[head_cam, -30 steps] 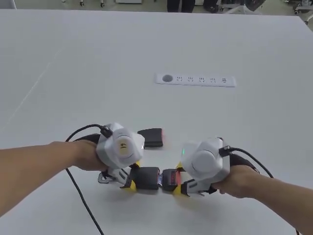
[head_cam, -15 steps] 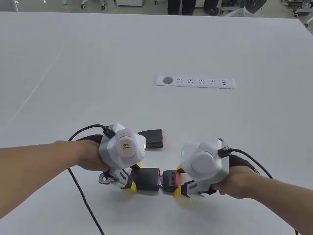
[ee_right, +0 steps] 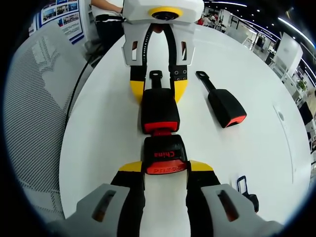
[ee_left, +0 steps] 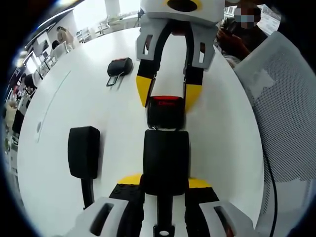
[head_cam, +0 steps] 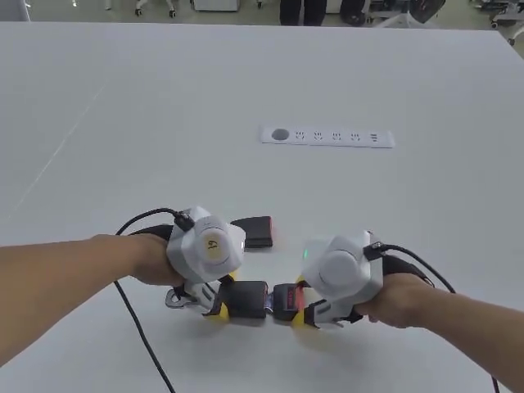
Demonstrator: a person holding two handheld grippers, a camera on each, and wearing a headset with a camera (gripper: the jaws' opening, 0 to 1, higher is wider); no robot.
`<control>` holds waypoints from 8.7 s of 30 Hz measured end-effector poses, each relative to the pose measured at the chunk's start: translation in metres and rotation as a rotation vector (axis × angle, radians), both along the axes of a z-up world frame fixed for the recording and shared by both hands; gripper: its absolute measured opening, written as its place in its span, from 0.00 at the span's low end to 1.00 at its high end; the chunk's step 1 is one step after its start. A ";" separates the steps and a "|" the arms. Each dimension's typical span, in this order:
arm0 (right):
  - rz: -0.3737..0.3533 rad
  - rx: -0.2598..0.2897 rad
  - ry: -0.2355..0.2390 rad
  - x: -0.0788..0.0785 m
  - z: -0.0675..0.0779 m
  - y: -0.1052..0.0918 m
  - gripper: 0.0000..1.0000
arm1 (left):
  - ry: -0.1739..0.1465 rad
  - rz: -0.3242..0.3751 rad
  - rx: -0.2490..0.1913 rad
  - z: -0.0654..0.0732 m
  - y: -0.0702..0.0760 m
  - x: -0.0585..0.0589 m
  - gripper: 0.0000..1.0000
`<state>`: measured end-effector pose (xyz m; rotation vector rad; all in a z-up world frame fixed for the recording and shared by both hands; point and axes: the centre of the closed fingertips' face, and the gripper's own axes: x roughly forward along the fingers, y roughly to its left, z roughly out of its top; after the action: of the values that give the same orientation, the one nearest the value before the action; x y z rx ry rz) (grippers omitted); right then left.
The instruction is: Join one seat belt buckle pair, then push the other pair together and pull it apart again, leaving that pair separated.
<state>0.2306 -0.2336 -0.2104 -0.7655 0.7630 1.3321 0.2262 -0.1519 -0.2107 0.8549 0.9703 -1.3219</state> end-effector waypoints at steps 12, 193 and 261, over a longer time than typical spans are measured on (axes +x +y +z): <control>0.022 -0.018 -0.015 0.002 0.000 -0.015 0.29 | -0.001 -0.006 0.013 -0.001 0.001 0.002 0.31; -0.096 0.008 -0.089 0.085 0.042 -0.121 0.54 | -0.078 0.200 -0.107 0.046 0.011 0.099 0.46; -0.071 -0.013 0.015 0.108 -0.001 -0.119 0.32 | -0.010 0.020 -0.006 0.001 0.003 0.121 0.32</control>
<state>0.3391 -0.3531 -0.2114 -0.7336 0.8042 1.2716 0.3468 -0.1487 -0.2099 0.8443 0.9646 -1.3014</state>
